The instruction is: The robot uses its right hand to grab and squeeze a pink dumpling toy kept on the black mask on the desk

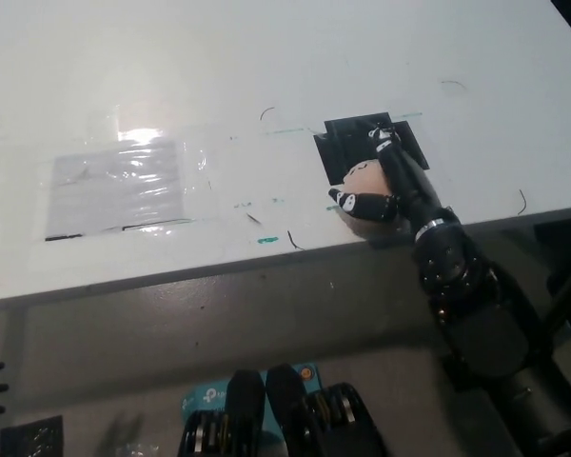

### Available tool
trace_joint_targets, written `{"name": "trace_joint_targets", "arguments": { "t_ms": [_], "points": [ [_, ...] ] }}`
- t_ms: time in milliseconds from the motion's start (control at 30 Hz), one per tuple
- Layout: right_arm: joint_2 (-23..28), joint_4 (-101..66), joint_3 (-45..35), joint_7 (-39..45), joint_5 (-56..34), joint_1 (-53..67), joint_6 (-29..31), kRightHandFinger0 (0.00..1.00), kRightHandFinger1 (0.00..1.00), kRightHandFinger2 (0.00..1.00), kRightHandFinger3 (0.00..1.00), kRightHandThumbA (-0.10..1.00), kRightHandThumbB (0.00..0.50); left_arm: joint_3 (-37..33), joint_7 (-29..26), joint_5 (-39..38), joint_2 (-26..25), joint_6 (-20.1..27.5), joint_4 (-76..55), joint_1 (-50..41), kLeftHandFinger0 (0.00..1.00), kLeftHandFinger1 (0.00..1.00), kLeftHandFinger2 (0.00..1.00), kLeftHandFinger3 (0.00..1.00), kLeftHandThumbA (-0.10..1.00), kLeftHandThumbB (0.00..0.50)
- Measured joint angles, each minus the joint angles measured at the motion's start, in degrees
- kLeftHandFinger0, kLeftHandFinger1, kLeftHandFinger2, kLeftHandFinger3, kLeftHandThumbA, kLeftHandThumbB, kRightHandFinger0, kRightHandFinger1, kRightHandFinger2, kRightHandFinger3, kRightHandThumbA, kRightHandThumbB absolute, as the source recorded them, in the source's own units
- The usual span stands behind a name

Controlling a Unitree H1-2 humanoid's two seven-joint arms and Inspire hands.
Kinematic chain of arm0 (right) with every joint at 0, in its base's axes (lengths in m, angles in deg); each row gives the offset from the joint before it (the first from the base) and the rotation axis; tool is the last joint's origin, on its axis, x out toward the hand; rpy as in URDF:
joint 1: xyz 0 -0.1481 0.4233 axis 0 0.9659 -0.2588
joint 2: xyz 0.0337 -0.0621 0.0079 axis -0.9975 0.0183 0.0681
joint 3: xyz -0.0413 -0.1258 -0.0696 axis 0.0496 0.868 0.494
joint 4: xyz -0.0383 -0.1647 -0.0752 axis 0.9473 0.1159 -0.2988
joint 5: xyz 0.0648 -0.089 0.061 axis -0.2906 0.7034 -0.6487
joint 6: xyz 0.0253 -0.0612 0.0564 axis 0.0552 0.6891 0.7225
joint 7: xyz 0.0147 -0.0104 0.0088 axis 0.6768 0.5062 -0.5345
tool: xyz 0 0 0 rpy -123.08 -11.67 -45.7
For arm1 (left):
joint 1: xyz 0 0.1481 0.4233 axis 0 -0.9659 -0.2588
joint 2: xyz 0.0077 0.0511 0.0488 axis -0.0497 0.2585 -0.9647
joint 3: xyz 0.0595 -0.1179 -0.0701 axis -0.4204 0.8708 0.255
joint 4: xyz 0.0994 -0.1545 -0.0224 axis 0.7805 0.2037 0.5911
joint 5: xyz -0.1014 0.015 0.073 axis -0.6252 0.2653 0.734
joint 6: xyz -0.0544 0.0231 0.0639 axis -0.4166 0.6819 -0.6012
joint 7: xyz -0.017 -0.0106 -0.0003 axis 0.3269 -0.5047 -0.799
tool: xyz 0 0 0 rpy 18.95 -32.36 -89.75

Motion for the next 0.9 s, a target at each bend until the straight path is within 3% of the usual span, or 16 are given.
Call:
{"name": "trace_joint_targets", "arguments": {
  "t_ms": [167,300,333,367,400,433,467,500,533,600,633,667,700,733,833,900],
  "points": [
    [-2.12,2.86,-1.64,-2.81,0.09,-0.18,1.5,1.0,1.0,1.0,1.0,0.67,0.469,0.06,0.43,0.0,-0.05,0.0,0.01,0.75,0.64,0.77,0.86,0.96,1.0,0.067],
    [-2.9,2.96,-1.4,-3.54,0.27,0.15,1.86,1.0,1.0,1.0,1.0,0.49,0.39,0.06,0.44,0.06,-0.21,-0.02,-0.09,1.02,0.66,0.77,0.88,0.96,1.0,0.059],
    [-2.89,2.97,-1.26,-3.6,0.31,0.31,1.96,1.0,1.0,1.0,1.0,0.45,0.341,0.05,0.44,0.09,-0.28,-0.01,-0.09,1.06,0.66,0.77,0.88,0.96,1.0,0.058],
    [-2.83,2.97,-0.99,-3.64,0.36,0.48,2.12,0.87,1.0,1.0,1.0,0.22,0.21,0.04,0.44,0.13,-0.38,-0.01,-0.09,1.07,0.67,0.78,0.88,0.95,1.0,0.068],
    [-2.27,2.82,0.22,-3.13,0.75,0.7,2.11,0.73,1.0,1.0,1.0,0.22,0.188,0.06,0.45,0.14,-0.47,-0.02,-0.08,1.07,0.68,0.78,0.88,0.95,1.0,0.069],
    [-1.29,2.6,2.17,-2.25,1.23,0.76,2.11,0.71,0.99,1.0,1.0,0.22,0.183,0.11,0.45,0.13,-0.48,-0.04,-0.08,1.08,0.68,0.78,0.88,0.95,1.0,0.069],
    [-0.65,2.49,3.12,-1.62,1.5,0.75,2.12,0.31,0.49,0.93,1.0,-0.07,0.148,0.14,0.45,0.12,-0.49,-0.04,-0.08,1.08,0.69,0.79,0.89,0.96,1.0,0.074],
    [0.25,2.22,4.29,-0.89,1.76,0.74,1.96,0.1,0.24,0.65,1.0,-0.09,0.077,0.15,0.46,0.11,-0.5,-0.05,-0.08,1.08,0.69,0.78,0.89,0.97,1.0,0.084],
    [0.96,1.63,5.34,-0.22,2.17,0.75,1.68,0.0,0.02,0.4,1.0,-0.1,0.013,0.16,0.46,0.11,-0.53,-0.07,-0.08,1.08,0.68,0.78,0.89,0.99,1.0,0.086],
    [2.31,0.84,7.48,0.55,3.14,0.75,1.72,0.0,0.0,0.09,1.0,-0.1,0.0,0.19,0.45,0.11,-0.59,-0.14,-0.1,1.1,0.68,0.78,0.9,1.0,1.0,0.087],
    [2.58,0.62,8.08,0.72,3.43,0.75,1.73,0.0,0.0,0.01,0.75,-0.1,0.0,0.23,0.45,0.11,-0.6,-0.16,-0.11,1.1,0.68,0.78,0.9,0.99,1.0,0.085],
    [2.95,0.51,9.13,0.57,4.32,0.73,2.24,0.0,0.08,0.09,0.39,-0.1,0.0,0.24,0.46,0.11,-0.63,-0.23,-0.2,1.1,0.68,0.78,0.89,0.98,1.0,0.087],
    [3.11,0.53,9.67,0.28,4.95,0.74,2.73,0.0,0.06,0.08,0.27,-0.1,0.005,0.24,0.45,0.11,-0.63,-0.29,-0.29,1.1,0.67,0.78,0.89,0.98,1.0,0.087],
    [3.1,0.7,10.16,-0.57,5.63,0.75,3.58,0.0,0.03,0.13,0.04,-0.1,0.023,0.23,0.46,0.12,-0.65,-0.34,-0.31,1.1,0.67,0.78,0.89,0.98,1.0,0.08],
    [2.2,2.82,10.5,-4.56,7.47,0.77,7.26,0.0,0.05,0.41,0.04,-0.1,0.0,0.3,0.45,0.11,-0.69,-0.34,-0.3,1.11,0.66,0.77,0.88,0.99,1.0,0.079],
    [1.58,3.77,10.37,-6.77,7.84,0.86,8.79,0.0,0.05,0.47,0.19,-0.1,0.11,0.27,0.45,0.11,-0.67,-0.34,-0.29,1.11,0.66,0.77,0.88,0.98,1.0,0.084]
  ]
}}
